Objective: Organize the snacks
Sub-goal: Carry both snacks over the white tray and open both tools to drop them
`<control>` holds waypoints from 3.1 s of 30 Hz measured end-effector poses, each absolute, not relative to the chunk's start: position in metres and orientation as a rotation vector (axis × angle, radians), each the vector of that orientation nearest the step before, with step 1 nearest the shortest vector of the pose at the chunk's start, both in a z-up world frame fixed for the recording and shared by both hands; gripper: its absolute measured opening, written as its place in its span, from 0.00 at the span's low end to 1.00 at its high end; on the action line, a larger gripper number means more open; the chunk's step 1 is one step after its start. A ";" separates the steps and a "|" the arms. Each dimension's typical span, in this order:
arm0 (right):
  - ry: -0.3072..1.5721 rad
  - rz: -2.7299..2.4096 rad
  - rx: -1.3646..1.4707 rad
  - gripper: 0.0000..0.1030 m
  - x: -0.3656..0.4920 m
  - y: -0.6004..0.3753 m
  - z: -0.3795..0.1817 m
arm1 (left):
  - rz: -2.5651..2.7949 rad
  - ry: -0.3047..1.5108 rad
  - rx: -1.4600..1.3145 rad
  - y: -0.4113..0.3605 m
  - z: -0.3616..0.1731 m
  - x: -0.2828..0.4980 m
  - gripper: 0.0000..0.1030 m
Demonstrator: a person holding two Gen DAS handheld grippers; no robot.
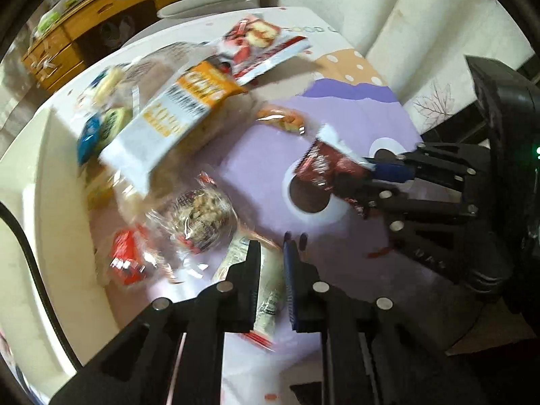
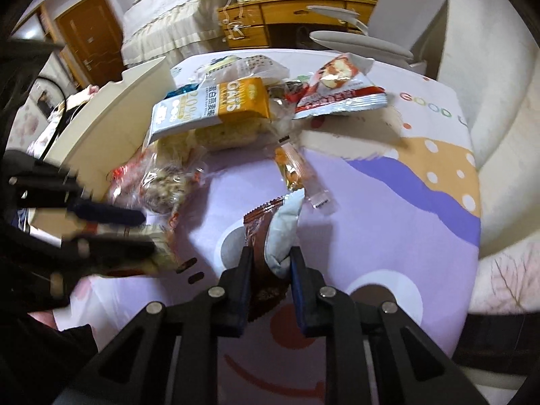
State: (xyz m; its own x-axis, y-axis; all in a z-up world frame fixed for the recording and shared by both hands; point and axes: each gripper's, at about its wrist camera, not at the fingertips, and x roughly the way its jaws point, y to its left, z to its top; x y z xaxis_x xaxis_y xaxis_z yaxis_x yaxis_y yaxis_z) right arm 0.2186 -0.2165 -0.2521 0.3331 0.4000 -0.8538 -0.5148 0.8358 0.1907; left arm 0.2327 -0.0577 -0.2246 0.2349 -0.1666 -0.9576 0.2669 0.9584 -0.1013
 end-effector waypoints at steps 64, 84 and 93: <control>1.232 0.073 0.230 0.20 0.118 -0.222 -0.216 | -0.539 1.200 0.256 -0.051 -0.191 0.167 0.45; 1.054 0.114 0.280 0.20 0.085 -0.093 -0.152 | -0.348 1.084 0.112 0.137 -0.122 0.145 0.44; 0.891 0.325 0.221 0.21 0.086 -0.020 -0.118 | -0.233 1.101 0.031 0.206 -0.126 0.144 0.44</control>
State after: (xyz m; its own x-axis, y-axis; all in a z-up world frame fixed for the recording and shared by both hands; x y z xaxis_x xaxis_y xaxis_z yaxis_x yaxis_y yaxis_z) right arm 0.0858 -0.0204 -0.1182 0.5847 0.3674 -0.7233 -0.1853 0.9285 0.3219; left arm 0.1442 0.2057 -0.1263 0.4309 -0.1719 -0.8859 0.2021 0.9751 -0.0909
